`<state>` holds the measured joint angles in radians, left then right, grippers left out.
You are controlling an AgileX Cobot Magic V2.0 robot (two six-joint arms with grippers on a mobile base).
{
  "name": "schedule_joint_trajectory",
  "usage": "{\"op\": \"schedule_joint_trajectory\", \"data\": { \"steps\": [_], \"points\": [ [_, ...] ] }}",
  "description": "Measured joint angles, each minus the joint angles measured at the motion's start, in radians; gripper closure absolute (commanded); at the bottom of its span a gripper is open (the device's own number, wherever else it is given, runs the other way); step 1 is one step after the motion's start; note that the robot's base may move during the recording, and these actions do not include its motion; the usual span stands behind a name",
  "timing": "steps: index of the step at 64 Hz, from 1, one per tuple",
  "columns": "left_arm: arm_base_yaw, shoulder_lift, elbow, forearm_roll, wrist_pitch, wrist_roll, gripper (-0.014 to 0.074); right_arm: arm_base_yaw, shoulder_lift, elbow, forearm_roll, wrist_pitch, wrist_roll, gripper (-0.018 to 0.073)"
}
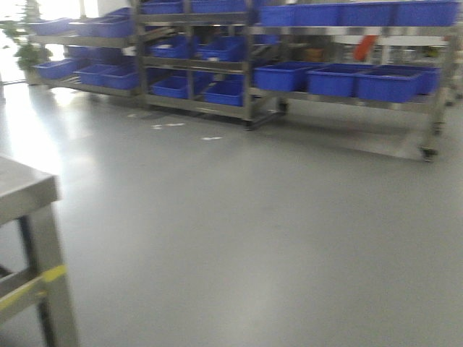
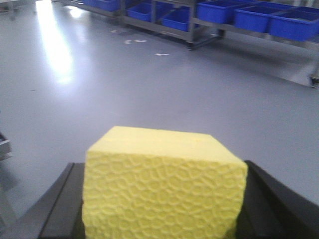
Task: Place yellow foam block on left shelf second layer
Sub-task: 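Drive the base away from the table toward the blue-bin shelf rack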
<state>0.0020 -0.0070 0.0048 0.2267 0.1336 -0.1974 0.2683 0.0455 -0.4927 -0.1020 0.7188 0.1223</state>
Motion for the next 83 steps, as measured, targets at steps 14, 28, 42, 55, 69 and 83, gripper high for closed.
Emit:
{"op": "schedule_joint_trajectory", "data": {
  "steps": [14, 28, 42, 55, 69, 83],
  "points": [
    [0.0, 0.0, 0.0, 0.0, 0.0, 0.0, 0.046, 0.0, 0.0, 0.0, 0.0, 0.0, 0.0, 0.03],
    [0.0, 0.0, 0.0, 0.0, 0.0, 0.0, 0.046, -0.002, 0.0, 0.0, 0.0, 0.0, 0.0, 0.03],
    [0.0, 0.0, 0.0, 0.0, 0.0, 0.0, 0.046, -0.002, 0.0, 0.0, 0.0, 0.0, 0.0, 0.03],
    [0.0, 0.0, 0.0, 0.0, 0.0, 0.0, 0.046, -0.002, 0.0, 0.0, 0.0, 0.0, 0.0, 0.03],
    [0.0, 0.0, 0.0, 0.0, 0.0, 0.0, 0.046, -0.002, 0.0, 0.0, 0.0, 0.0, 0.0, 0.03],
    [0.0, 0.0, 0.0, 0.0, 0.0, 0.0, 0.046, -0.002, 0.0, 0.0, 0.0, 0.0, 0.0, 0.03]
  ]
}}
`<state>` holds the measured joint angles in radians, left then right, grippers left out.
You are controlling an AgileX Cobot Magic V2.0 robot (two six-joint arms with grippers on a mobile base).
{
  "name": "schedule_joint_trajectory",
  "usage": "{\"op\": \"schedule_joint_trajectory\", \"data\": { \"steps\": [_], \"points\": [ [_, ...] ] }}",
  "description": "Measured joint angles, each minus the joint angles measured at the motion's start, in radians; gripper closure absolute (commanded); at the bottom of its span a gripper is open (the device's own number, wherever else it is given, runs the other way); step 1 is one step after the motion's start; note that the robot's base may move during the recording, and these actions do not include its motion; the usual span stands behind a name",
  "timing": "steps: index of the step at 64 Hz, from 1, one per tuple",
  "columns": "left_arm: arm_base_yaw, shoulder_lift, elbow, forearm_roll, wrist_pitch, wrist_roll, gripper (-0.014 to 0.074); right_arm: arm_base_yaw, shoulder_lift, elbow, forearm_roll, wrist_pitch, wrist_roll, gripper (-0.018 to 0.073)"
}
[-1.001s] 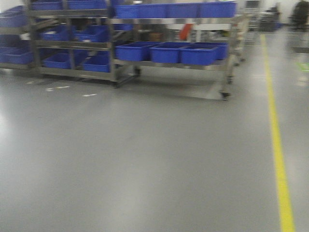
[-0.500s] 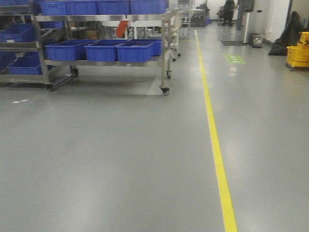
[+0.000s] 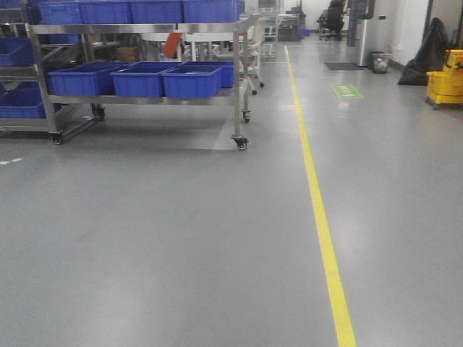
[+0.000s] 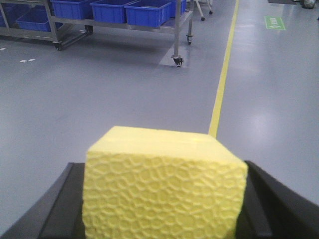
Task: Place yellow foam block on left shelf second layer
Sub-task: 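Drive the base away from the table toward the blue-bin shelf rack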
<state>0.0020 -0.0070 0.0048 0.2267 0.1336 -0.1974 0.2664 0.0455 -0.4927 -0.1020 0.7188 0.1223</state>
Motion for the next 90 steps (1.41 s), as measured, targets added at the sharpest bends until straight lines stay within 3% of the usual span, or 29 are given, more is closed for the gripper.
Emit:
{"op": "schedule_joint_trajectory", "data": {
  "steps": [90],
  "points": [
    [0.0, 0.0, 0.0, 0.0, -0.002, 0.0, 0.046, 0.0, 0.0, 0.0, -0.003, 0.0, 0.0, 0.03]
  ]
}}
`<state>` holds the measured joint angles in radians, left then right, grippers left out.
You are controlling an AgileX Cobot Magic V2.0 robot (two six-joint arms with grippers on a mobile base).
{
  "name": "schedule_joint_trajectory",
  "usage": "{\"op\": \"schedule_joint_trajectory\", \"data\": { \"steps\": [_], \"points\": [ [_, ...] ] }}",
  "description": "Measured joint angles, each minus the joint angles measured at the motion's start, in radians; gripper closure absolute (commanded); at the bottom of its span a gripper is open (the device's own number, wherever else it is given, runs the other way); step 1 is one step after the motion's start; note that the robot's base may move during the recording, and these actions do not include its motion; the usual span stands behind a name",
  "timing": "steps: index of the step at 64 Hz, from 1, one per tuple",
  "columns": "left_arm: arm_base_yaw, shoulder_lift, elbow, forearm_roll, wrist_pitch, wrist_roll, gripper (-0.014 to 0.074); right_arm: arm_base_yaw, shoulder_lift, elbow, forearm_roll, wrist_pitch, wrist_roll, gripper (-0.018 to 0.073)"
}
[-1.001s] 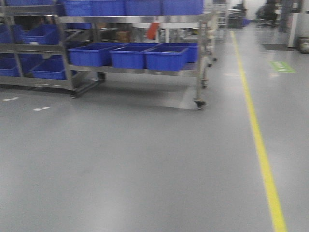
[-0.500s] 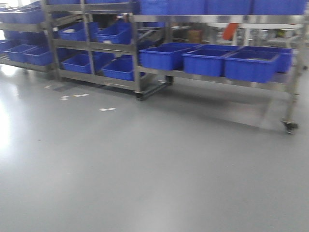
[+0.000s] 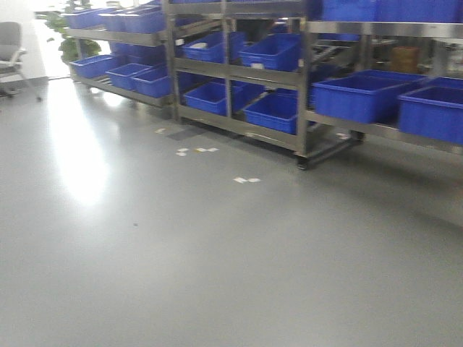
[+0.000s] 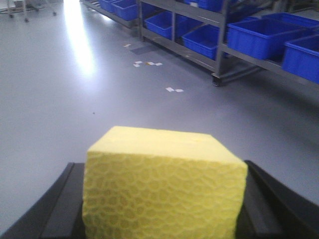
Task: Place yellow foam block on left shelf second layer
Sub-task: 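Drive the base away from the table toward the blue-bin shelf rack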
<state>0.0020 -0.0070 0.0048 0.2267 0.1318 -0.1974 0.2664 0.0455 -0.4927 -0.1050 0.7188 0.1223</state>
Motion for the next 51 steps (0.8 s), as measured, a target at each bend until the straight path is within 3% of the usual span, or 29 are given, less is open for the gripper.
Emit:
{"op": "schedule_joint_trajectory", "data": {
  "steps": [51],
  "points": [
    [0.0, 0.0, 0.0, 0.0, 0.0, 0.0, 0.046, 0.0, 0.0, 0.0, 0.0, 0.0, 0.0, 0.03]
  ]
}}
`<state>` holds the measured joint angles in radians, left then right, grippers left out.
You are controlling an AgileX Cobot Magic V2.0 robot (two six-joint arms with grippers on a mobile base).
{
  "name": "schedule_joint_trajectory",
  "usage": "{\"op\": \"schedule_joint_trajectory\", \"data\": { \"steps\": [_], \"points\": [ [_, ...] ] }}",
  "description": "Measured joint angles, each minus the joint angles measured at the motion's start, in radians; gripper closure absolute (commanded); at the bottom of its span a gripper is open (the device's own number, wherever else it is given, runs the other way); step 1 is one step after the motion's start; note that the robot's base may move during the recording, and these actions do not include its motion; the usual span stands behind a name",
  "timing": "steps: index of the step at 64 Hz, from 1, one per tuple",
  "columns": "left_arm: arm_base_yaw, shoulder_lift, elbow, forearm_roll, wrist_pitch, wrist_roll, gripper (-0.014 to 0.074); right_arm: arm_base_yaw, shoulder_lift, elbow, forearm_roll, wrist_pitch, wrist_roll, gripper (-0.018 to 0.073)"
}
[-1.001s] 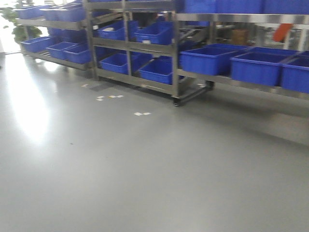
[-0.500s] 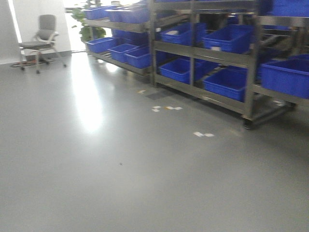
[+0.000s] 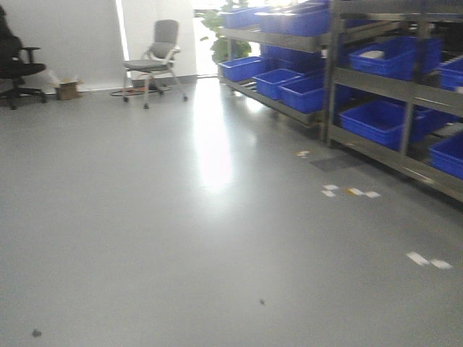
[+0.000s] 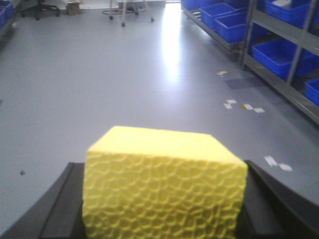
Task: Place yellow foam block on left shelf second layer
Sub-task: 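Drive the base away from the table toward the blue-bin shelf rack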
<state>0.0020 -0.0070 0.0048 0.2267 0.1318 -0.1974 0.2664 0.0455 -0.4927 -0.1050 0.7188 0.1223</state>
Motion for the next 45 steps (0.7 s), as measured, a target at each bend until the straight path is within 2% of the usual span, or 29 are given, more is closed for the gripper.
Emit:
{"op": "schedule_joint_trajectory", "data": {
  "steps": [45],
  "points": [
    [0.0, 0.0, 0.0, 0.0, 0.0, 0.0, 0.046, 0.0, 0.0, 0.0, 0.0, 0.0, 0.0, 0.03]
  ]
}}
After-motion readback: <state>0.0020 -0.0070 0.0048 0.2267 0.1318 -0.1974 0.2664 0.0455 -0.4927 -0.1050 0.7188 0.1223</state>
